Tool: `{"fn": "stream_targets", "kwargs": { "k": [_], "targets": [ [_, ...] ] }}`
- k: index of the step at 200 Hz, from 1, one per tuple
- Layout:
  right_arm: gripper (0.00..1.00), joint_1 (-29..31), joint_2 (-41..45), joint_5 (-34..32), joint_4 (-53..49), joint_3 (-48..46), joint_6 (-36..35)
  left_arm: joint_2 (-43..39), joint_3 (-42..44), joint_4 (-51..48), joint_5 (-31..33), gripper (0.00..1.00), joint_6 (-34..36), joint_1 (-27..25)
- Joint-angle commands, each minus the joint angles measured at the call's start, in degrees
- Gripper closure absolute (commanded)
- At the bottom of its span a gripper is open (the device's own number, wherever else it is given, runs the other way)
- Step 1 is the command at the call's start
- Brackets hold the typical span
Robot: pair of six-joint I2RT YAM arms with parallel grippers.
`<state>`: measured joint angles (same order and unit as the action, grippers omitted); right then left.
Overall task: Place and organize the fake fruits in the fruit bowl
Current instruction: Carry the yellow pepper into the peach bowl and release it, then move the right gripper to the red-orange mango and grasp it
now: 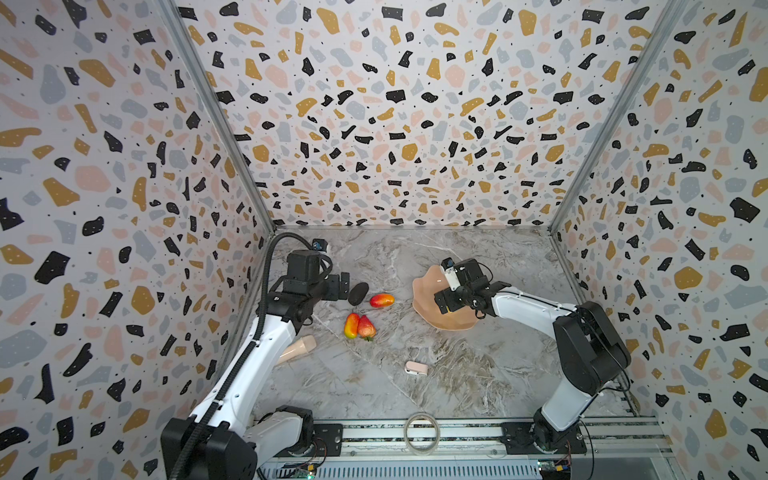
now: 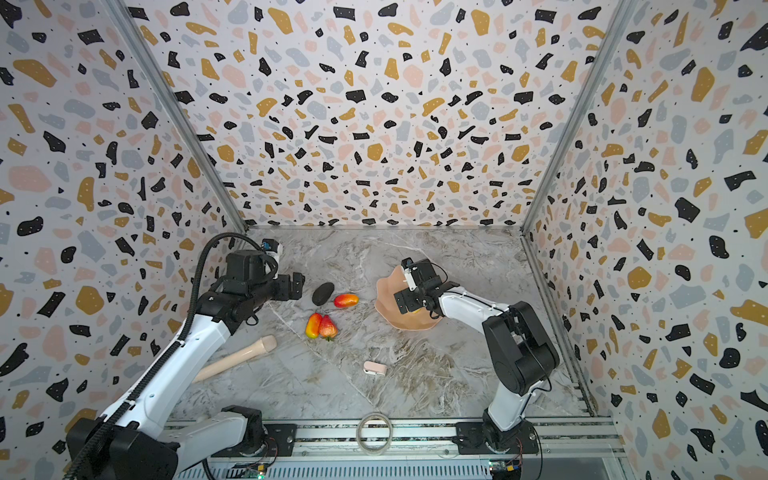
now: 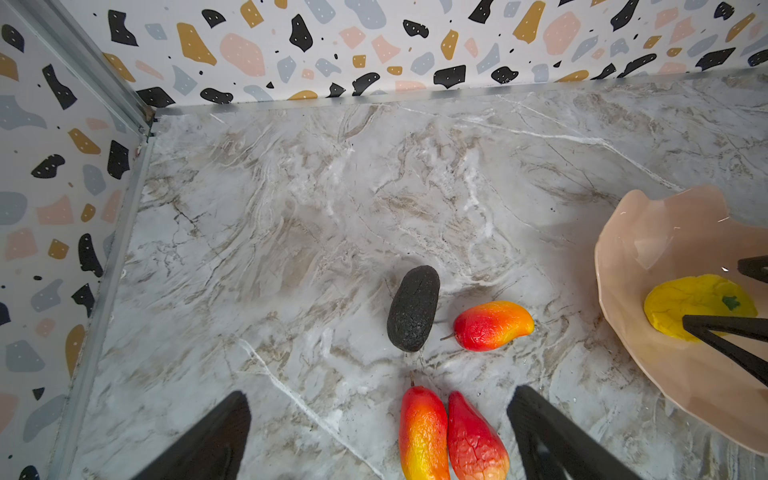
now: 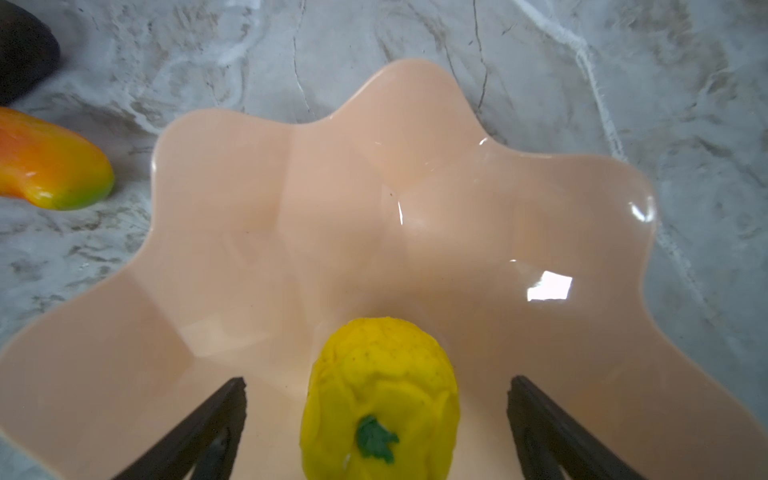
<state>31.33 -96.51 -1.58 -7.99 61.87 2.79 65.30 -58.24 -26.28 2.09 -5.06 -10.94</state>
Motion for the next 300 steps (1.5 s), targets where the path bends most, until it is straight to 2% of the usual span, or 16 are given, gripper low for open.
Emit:
{"fn": "stream_targets", "kwargs": {
  "k": [1, 31, 74, 106, 143, 205, 252, 288, 300],
  "targets": [
    [0.01, 3.0, 5.8, 0.1, -1.9, 5.7, -3.9, -0.8, -2.4, -0.6, 0.5, 0.0, 1.1, 0.0],
    [0.01, 8.9, 3.7, 5.9, -1.2, 10.8, -11.7, -0.8, -2.5, -1.0, 0.8, 0.0, 1.1, 0.0],
    [0.01, 12.2, -9.5, 12.6, -1.8, 21.1, -19.0, -0.8, -2.4, -1.1, 1.4, 0.0, 1.1, -0.1],
    [0.01, 13.1, -18.0, 13.4, -3.9, 28.8, -22.4, 0.0, -3.0, -1.4, 1.4, 0.0, 0.9, -0.1],
    [0.01, 13.1, -24.5, 13.8, -3.0, 32.7, -23.3, 0.3, -3.4, -1.2, 0.5, 0.0, 0.6, -0.1],
    [0.11, 14.4, -29.3, 15.9, -2.1, 34.7, -22.9, -0.8, -3.6, -1.5, 0.8, 0.01, 0.7, -0.1],
    [0.27, 14.4, -33.0, 17.3, -3.4, 37.8, -22.0, -0.5, -3.5, -1.7, 0.9, 0.0, 0.7, -0.1],
    [0.29, 14.4, -33.8, 17.5, -4.2, 38.0, -22.0, -0.7, -3.5, -1.7, 1.2, 0.0, 0.7, -0.1],
    [0.39, 14.4, -33.7, 17.6, -4.2, 37.7, -22.1, -0.7, -3.5, -1.7, 1.3, 0.0, 0.7, -0.1]
  ]
}}
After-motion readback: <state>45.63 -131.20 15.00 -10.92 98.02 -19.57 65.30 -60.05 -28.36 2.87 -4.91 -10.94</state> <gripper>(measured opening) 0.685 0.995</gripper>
